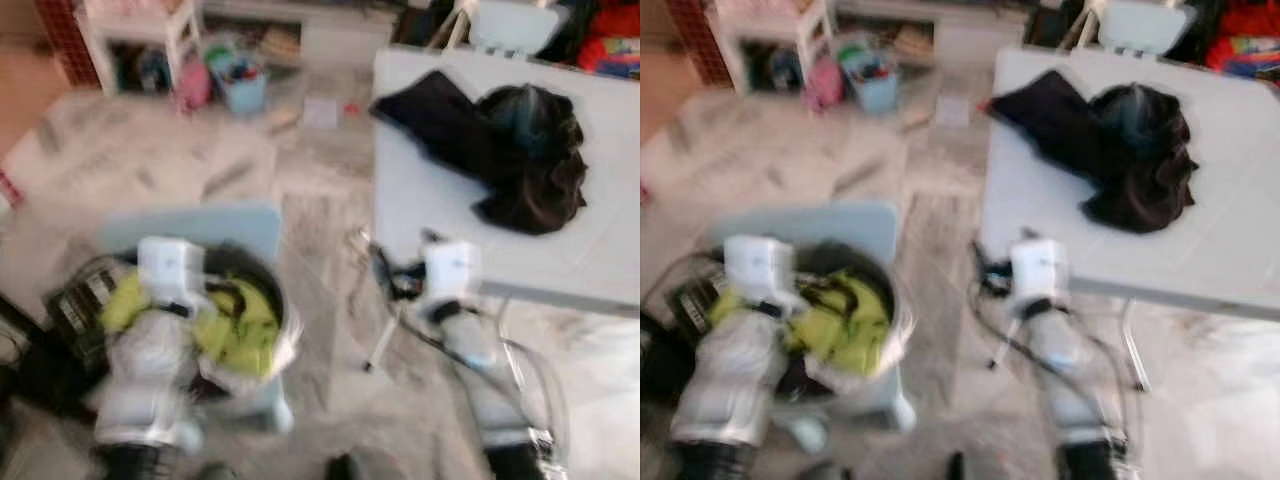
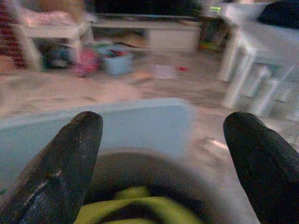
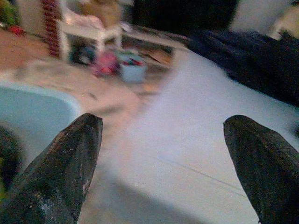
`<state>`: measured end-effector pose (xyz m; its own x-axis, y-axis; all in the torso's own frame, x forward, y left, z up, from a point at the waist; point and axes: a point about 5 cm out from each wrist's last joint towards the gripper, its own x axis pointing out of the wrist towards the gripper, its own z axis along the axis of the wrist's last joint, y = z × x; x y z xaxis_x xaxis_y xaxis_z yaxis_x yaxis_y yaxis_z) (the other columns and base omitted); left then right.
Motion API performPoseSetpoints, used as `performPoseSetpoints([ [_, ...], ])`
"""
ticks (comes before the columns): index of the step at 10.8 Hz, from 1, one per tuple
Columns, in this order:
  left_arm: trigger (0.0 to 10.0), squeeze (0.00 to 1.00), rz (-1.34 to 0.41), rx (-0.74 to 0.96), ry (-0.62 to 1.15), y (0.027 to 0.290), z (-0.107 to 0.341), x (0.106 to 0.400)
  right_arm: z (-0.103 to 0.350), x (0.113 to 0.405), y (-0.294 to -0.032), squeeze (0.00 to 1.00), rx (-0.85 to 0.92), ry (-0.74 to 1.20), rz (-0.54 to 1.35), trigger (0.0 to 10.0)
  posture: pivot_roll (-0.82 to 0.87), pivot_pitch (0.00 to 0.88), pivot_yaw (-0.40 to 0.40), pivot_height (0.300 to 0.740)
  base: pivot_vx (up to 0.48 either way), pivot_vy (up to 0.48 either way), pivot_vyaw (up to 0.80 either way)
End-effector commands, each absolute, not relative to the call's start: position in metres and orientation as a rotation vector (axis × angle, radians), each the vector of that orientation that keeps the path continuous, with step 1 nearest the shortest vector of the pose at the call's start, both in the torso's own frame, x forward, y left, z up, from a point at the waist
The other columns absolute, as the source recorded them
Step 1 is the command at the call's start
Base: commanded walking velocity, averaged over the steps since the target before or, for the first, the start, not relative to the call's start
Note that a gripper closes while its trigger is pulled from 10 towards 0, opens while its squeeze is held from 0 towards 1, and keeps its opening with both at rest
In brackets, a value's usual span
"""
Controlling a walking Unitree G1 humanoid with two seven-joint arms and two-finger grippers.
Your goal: Hang hanger
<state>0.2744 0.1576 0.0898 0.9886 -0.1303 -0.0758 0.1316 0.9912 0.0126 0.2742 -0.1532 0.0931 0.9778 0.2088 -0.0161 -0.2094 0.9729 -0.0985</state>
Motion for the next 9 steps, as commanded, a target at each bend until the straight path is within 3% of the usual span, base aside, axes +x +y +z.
performPoseSetpoints([
  [1, 10.0, 0.00, -0.085, 0.041, 0.069, 0.171, 0.092, 0.274, 0.097, 0.276, -0.145, 0.00, -0.087, -0.016, 0.229, 10.0, 0.01, 0.071, -0.080, 0.740, 0.000, 0.000, 0.00],
  [4, 10.0, 0.00, 0.065, 0.010, 0.182, 0.181, 0.076, 0.273, 0.096, 0.274, -0.146, 0.00, -0.076, -0.012, 0.227, 10.0, 0.01, 0.079, -0.084, 0.740, 0.000, 0.000, 0.00],
  [5, 10.0, 0.00, 0.085, 0.003, 0.273, 0.180, 0.063, 0.269, 0.097, 0.274, -0.146, 0.00, -0.119, -0.027, 0.251, 10.0, 0.01, 0.083, -0.089, 0.740, 0.000, 0.000, 0.69],
  [7, 10.0, 0.00, 0.077, -0.043, 0.333, 0.176, 0.054, 0.266, 0.097, 0.274, -0.146, 0.00, -0.105, -0.023, 0.249, 10.0, 0.01, 0.093, -0.095, 0.740, 0.000, 0.000, 0.80],
  [9, 10.0, 0.00, 0.024, -0.024, 0.459, 0.170, 0.041, 0.271, 0.098, 0.271, -0.150, 0.00, -0.117, -0.022, 0.247, 10.0, -0.01, 0.101, -0.100, 0.740, 0.000, 0.000, 0.00],
])
